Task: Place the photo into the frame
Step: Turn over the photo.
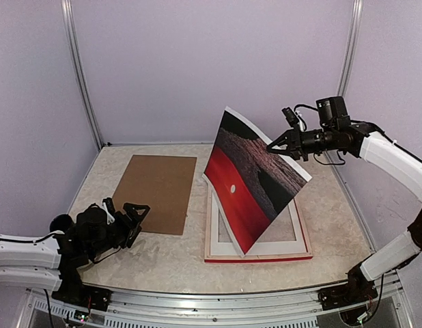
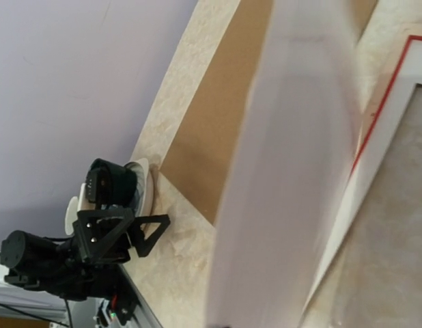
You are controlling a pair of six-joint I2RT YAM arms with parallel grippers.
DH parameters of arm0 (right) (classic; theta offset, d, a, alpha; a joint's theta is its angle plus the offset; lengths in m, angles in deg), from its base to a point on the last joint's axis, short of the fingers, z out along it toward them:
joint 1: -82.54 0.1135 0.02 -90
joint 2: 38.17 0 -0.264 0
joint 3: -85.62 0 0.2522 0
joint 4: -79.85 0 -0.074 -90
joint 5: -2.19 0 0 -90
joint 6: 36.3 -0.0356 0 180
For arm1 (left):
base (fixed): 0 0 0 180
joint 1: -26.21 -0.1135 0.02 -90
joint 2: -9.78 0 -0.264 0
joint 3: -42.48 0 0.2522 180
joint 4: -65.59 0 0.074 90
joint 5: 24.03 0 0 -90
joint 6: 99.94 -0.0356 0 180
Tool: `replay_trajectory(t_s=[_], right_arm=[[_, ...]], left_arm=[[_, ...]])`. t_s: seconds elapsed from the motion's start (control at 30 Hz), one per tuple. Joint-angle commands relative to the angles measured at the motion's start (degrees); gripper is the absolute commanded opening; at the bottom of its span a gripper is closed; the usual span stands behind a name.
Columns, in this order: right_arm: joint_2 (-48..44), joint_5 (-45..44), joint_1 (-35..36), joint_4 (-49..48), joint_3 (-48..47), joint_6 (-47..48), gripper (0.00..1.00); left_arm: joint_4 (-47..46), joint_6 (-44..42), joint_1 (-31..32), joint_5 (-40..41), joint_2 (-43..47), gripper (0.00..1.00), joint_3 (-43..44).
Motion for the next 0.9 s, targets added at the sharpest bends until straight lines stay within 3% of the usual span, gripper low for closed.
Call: replay_trajectory(t_s=[0.0, 0.27, 0.5, 0.87], right_arm=[[-3.99, -3.54, -2.18, 7.61, -0.93, 4.18, 0.07], [-8.34, -16.97, -3.13, 16.59, -5.43, 7.42, 0.07], [-10.47, -21.1, -3.13, 17.62, -5.35, 8.77, 0.04], [-14.66, -35.68, -3.13, 21.4, -10.95, 9.34, 0.02]], left_arm=[[-2.63, -1.14, -0.4, -1.03, -1.33, 0.99, 1.39], [-3.75, -2.13, -0.64, -2.23, -5.4, 0.99, 3.16], [-5.32, -2.65, -0.78, -3.66, -9.3, 0.99, 4.56], [-6.18, -3.34, -0.86, -4.71, -12.82, 0.99, 6.5]])
